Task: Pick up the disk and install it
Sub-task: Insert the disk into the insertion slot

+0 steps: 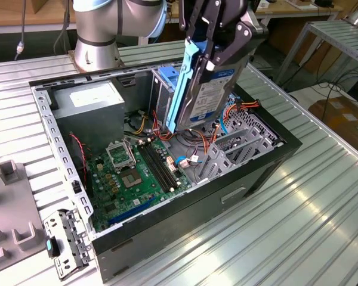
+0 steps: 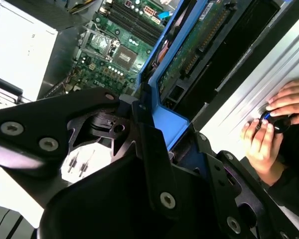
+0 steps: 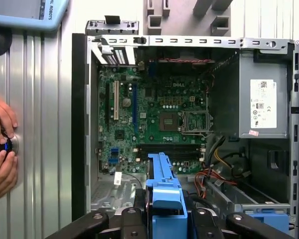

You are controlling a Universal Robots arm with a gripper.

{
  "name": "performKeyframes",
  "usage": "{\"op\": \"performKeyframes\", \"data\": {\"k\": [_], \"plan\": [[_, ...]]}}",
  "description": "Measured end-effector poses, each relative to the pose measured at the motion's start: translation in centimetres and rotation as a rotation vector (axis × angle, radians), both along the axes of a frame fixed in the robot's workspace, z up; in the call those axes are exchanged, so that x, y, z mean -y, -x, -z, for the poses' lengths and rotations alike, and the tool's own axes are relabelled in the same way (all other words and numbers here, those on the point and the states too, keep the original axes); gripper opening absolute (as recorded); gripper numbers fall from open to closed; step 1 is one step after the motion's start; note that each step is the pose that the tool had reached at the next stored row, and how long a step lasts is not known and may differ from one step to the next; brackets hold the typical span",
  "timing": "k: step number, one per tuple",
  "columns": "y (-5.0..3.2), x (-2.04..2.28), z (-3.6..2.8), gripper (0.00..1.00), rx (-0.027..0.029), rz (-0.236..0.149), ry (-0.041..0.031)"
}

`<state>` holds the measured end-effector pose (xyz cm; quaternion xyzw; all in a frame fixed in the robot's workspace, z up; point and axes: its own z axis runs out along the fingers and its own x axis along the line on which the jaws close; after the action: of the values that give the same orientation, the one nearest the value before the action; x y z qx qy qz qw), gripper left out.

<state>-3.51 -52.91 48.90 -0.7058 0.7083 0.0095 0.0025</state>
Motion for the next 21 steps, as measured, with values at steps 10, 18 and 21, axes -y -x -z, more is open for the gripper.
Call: {"op": "performKeyframes", "data": {"k": [10, 18, 21], "plan": [[-3.06, 1.05, 1.08, 0.37, 0.0007, 0.000, 0.0000], [-4.17, 1.56, 1.64, 0.37, 0.0219, 0.000, 0.0001], [-4.58, 1.85, 1.81, 0.37, 0.0228, 0.000, 0.0000]]}}
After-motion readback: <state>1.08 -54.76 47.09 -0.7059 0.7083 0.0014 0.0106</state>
